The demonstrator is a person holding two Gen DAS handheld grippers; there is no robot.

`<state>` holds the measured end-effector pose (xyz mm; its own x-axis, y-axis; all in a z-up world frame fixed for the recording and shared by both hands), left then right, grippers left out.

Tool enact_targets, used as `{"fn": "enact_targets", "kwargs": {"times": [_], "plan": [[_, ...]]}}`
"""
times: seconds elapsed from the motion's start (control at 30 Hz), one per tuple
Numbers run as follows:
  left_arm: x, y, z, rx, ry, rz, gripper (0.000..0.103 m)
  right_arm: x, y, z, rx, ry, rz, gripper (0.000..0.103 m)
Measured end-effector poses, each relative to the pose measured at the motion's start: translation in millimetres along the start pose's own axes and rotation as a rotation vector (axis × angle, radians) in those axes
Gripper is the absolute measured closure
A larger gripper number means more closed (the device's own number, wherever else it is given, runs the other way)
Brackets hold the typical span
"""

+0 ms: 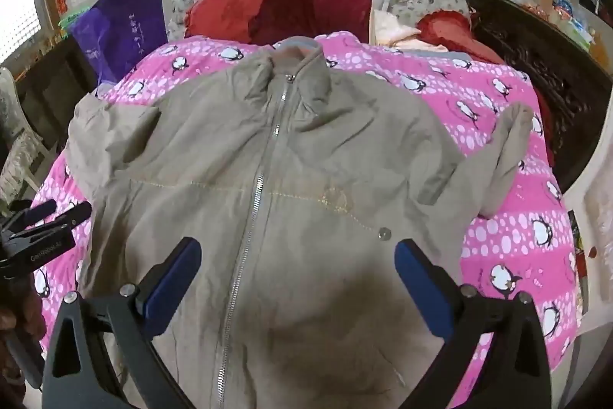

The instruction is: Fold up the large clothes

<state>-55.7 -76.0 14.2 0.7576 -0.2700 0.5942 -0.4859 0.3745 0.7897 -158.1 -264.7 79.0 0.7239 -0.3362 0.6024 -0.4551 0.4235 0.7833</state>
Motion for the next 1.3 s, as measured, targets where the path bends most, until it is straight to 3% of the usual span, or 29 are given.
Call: {"fn": "enact_targets", "kwargs": {"times": [0.43, 0.7, 1.3], "plan": [[3.0, -9.4, 27.0, -0.068, 0.004, -0.008, 0.035, -17.7, -18.8, 5.2, -0.031, -0.019, -0.034, 0.001], [2.3, -13.0, 29.1, -0.059, 0.0, -0.013, 0.035, -9.3, -20.8, 1.5, -0.011, -0.024, 0.001, 0.001], [0.6, -23.3, 34.0, -0.055, -0.002, -0.031, 0.035, -9.1, -31.7, 5.0, -0.06, -0.028, -0.004, 0.001]]}}
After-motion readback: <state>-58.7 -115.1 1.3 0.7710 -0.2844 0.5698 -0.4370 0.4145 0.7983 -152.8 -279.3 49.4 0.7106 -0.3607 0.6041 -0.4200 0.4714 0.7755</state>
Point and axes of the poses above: each gripper's, at about its wrist camera, not at the fingertips, and y roughly against the way its jaws point, z to its right, x to its top, the point moved 10 cm from there along -y, roughly the way its jaws point, and after that the axes turned 11 degrees about -x, right-handed, at the moved point
